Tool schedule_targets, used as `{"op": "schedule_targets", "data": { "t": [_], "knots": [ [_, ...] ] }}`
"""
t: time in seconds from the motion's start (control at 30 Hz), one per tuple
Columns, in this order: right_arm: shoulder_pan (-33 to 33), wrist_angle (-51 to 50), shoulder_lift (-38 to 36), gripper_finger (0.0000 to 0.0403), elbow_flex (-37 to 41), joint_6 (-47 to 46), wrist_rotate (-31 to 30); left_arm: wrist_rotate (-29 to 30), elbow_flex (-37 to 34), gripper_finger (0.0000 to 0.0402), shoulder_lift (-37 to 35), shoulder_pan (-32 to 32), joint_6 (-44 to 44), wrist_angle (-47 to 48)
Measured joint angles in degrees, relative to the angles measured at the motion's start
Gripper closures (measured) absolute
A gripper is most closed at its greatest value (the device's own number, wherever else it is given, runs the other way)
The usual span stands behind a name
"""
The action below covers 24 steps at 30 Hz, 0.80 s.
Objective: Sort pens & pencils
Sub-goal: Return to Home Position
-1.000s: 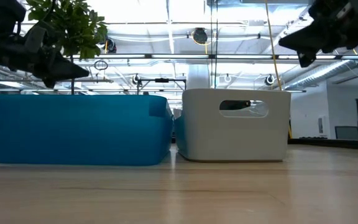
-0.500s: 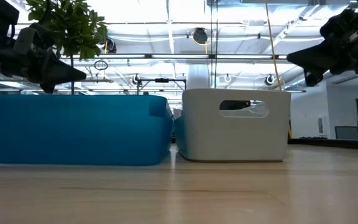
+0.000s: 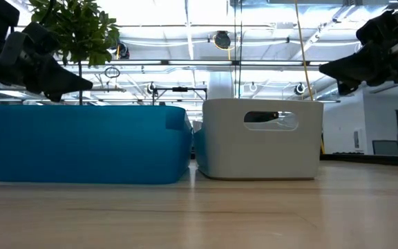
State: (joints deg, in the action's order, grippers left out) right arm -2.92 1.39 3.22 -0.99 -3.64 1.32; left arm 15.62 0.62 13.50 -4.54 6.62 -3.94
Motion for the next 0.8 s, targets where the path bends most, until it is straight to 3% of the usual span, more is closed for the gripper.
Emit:
{"op": "schedule_targets", "data": {
  "t": [0.37,0.8],
  "knots": [
    [0.0,0.5,1.2,0.0403,0.1,-0.1,0.2,0.0,0.0,0.0371,0.0,-0.1,0.0,0.6],
    [0.0,0.7,1.2,0.0403,0.1,-0.2,0.2,0.0,0.0,0.0392,0.0,0.0,-0.3,0.6]
  ]
}}
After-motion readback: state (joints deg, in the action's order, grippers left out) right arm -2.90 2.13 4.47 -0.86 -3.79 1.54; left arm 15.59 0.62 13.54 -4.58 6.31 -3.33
